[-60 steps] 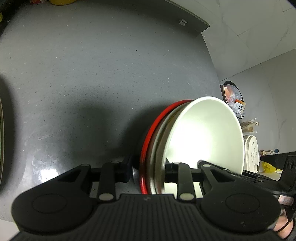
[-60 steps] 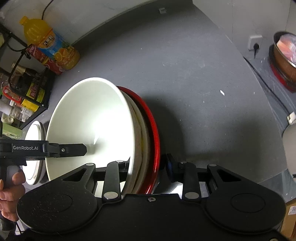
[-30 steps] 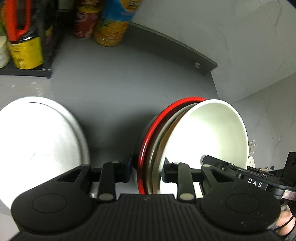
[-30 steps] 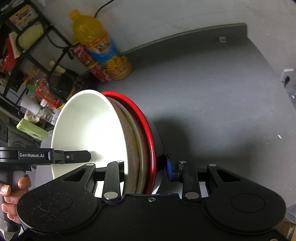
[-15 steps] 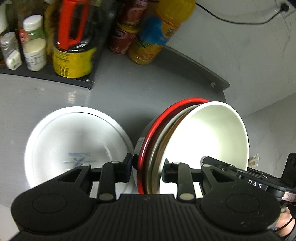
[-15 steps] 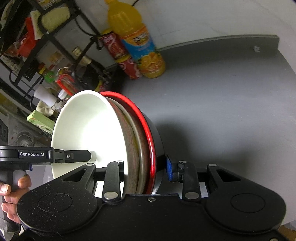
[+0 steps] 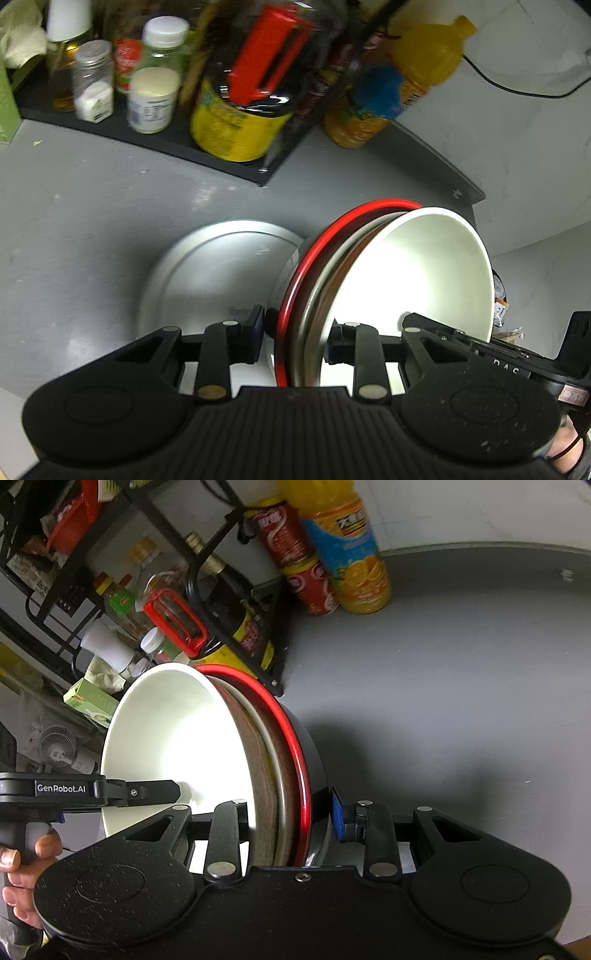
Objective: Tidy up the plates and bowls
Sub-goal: 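Lift the red bowl stack with both tools and carry it over the plate stack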
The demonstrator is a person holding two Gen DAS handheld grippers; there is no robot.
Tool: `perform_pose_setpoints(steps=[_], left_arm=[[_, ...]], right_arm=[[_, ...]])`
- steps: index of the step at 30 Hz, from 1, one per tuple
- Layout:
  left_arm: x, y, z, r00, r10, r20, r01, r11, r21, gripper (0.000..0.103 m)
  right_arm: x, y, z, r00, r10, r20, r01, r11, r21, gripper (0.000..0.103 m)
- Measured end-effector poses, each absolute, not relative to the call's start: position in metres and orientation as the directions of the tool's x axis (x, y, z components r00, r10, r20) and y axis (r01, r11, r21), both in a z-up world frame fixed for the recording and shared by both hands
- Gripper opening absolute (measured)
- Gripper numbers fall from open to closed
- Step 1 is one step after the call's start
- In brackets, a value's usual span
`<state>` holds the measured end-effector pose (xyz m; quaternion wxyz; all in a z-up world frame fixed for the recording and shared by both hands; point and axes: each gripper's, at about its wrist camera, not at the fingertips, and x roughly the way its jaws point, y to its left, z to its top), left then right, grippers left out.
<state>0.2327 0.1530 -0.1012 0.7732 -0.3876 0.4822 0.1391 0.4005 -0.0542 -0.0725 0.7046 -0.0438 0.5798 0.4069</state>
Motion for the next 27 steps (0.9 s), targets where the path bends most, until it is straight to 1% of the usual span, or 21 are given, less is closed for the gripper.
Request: perform_pose_setpoints(steps=[12, 21, 27], left_arm=[[0.214, 0.188, -0.126, 0.466, -0.16, -0.87, -0.614, 0.65, -0.448, 0.029], [0.214, 0.195, -0.141, 0.435, -0.174, -0.884, -0.624, 0.649, -0.435, 0.028], [0.219, 0.197, -0.141, 0.415, -0.176, -0.892, -0.622, 0.661, -0.42, 0.029]], right_arm=[[0.38, -0.03, -0.1, -0.047, 0.507, -0.861, -0.598, 0.676, 0.431, 0.03], [0.375, -0.027, -0.114, -0.063, 0.481, -0.874, -0.592, 0.687, 0.421, 0.03], [0.374, -0.023, -0.12, -0.068, 0.459, -0.886, -0.587, 0.699, 0.407, 0.03]])
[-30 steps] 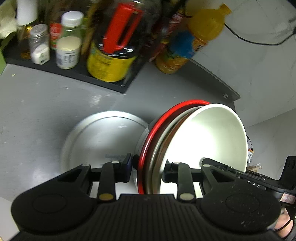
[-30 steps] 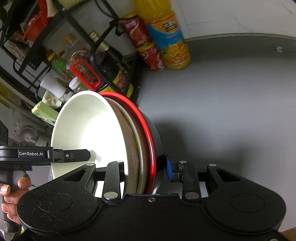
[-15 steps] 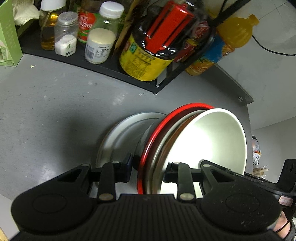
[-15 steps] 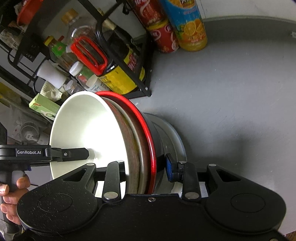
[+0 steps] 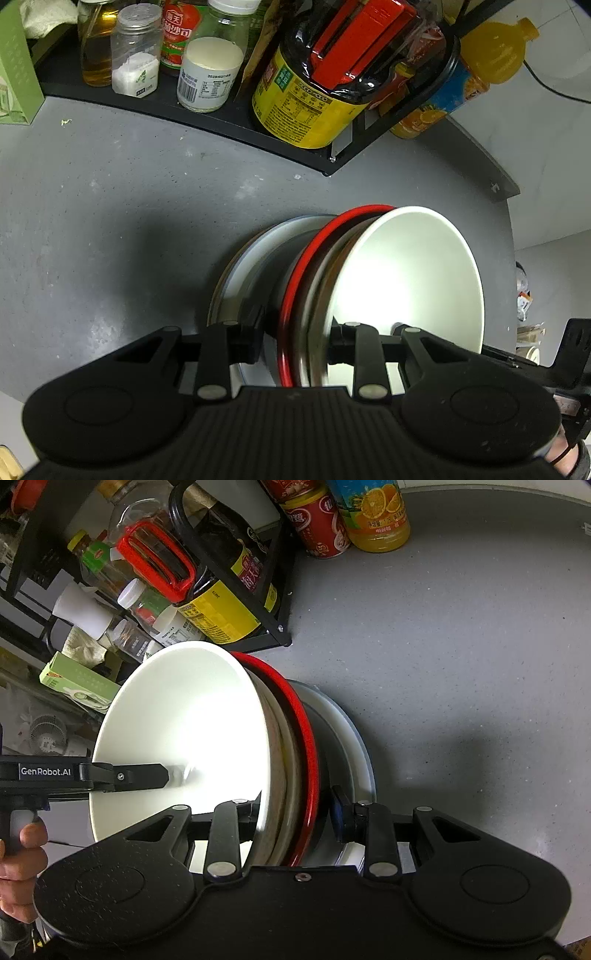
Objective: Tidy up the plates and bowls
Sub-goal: 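Lift the red bowl stack with both tools and carry it over the plate stack, then lower the bowl stack onto the plates and open both tools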
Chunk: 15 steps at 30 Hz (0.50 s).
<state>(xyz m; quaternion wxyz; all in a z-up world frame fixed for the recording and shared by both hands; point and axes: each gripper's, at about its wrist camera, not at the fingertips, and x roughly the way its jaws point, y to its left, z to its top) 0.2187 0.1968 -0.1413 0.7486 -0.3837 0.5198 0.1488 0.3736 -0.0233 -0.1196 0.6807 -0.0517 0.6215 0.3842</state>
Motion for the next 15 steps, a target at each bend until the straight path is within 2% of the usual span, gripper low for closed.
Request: perform_pose_setpoints(steps=[9, 15], left_arm=[[0.218, 0.2, -0.143, 0.399, -0.188, -0.898, -0.62, 0.666, -0.415, 0.029], [0.218, 0.202, -0.128, 0.421, -0.151, -0.894, -0.612, 0.68, -0.403, 0.033]], right_arm=[[0.369, -0.021, -0.12, -0.073, 0.449, -0.89, -0.593, 0.698, 0.401, 0.031], [0.363, -0.023, -0.115, -0.051, 0.465, -0.884, -0.581, 0.706, 0.405, 0.04]])
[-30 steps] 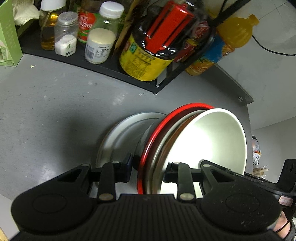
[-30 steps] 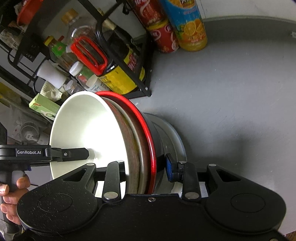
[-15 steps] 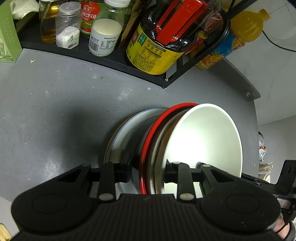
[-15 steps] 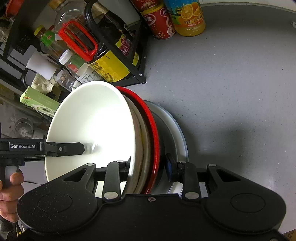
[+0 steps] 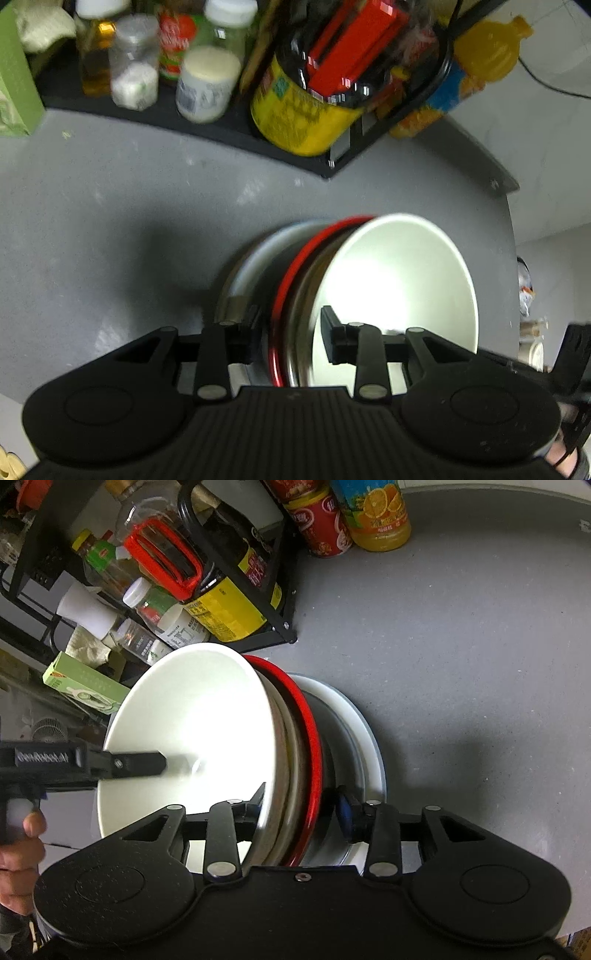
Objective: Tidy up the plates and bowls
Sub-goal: 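Lower the bowl stack onto the plates and open both tools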
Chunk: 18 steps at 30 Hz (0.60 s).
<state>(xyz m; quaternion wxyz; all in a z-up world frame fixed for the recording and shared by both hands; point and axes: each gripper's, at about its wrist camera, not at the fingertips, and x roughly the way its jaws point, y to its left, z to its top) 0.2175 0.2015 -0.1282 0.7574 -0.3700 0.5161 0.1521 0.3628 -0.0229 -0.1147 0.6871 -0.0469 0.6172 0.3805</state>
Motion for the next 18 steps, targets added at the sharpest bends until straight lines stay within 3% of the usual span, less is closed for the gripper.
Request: perform_pose_setpoints(steps=[2, 7, 13, 15, 18], left_arm=[[0.218, 0.201, -0.116, 0.443, -0.131, -0.887, -0.602, 0.69, -0.402, 0.035], [0.221, 0.195, -0.092, 0.481, -0.078, -0.873, -0.568, 0.731, -0.378, 0.055], [0.221, 0.183, -0.074, 0.524, -0.041, -0.851, -0.541, 0.755, -0.37, 0.065], [0.219, 0.177, -0.069, 0.546, -0.034, -0.837, -0.522, 0.768, -0.371, 0.076], [0.215, 0.169, -0.059, 0.558, -0.01, -0.83, -0.509, 0.786, -0.351, 0.082]], right_arm=[[0.361, -0.024, -0.106, -0.031, 0.476, -0.879, -0.597, 0.696, 0.398, 0.044], [0.358, -0.027, -0.083, 0.051, 0.503, -0.863, -0.633, 0.684, 0.362, 0.063], [0.357, -0.044, -0.059, 0.147, 0.505, -0.85, -0.633, 0.709, 0.312, 0.073], [0.355, -0.052, -0.052, 0.196, 0.503, -0.842, -0.628, 0.724, 0.286, 0.078], [0.349, -0.069, -0.04, 0.258, 0.504, -0.824, -0.605, 0.749, 0.269, 0.08]])
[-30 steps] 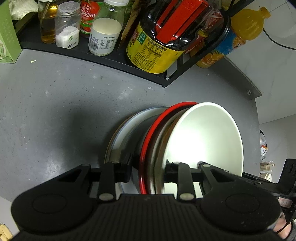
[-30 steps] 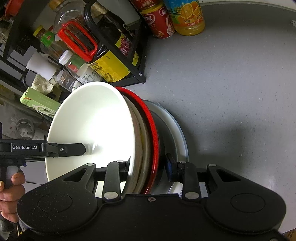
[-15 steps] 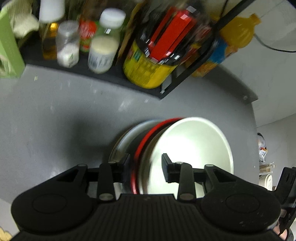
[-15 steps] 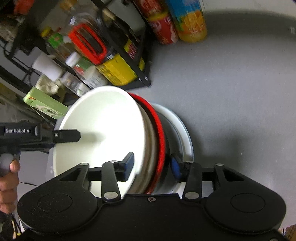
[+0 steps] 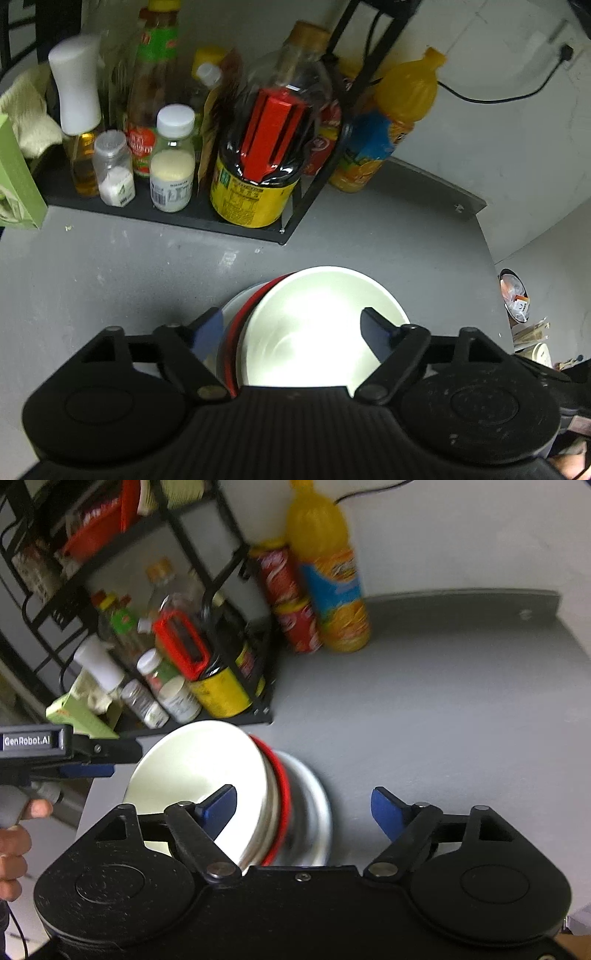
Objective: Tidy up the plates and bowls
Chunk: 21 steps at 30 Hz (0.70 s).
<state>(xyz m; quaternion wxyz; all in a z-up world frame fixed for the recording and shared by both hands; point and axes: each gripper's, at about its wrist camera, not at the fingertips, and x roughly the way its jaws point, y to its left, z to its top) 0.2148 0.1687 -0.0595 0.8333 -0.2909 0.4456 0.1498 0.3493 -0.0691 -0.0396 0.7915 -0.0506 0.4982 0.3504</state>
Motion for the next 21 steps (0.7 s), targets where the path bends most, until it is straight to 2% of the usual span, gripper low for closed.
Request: perform_pose_setpoints(steps=[2, 4, 6, 11, 19, 21], left_arm=[[0.212, 0.162, -0.054, 0.553, -0.004, -0.833, -0.5, 0.798, -0.336, 0.083], [0.205, 0.154, -0.048, 0.558, -0.011, -0.83, -0.487, 0.806, -0.338, 0.083], [0.198, 0.145, -0.044, 0.553, -0.011, -0.833, -0.487, 0.807, -0.334, 0.083], [0.175, 0.123, -0.033, 0.554, -0.011, -0.832, -0.475, 0.817, -0.327, 0.085], [0.136, 0.102, -0.012, 0.593, 0.024, -0.805, -0.46, 0.831, -0.314, 0.094], [0.128, 0.097, -0.007, 0.603, 0.03, -0.797, -0.451, 0.837, -0.31, 0.099]], right_arm=[[0.343, -0.078, -0.033, 0.284, 0.493, -0.823, -0.595, 0.763, 0.252, 0.082], [0.336, -0.089, -0.025, 0.307, 0.491, -0.815, -0.597, 0.767, 0.237, 0.092], [0.328, -0.102, -0.018, 0.327, 0.499, -0.802, -0.582, 0.775, 0.245, 0.097], [0.301, -0.127, -0.007, 0.399, 0.449, -0.799, -0.537, 0.821, 0.193, 0.101], [0.262, -0.151, 0.009, 0.457, 0.437, -0.775, -0.496, 0.848, 0.186, 0.103], [0.256, -0.156, 0.013, 0.453, 0.424, -0.784, -0.482, 0.856, 0.184, 0.103]])
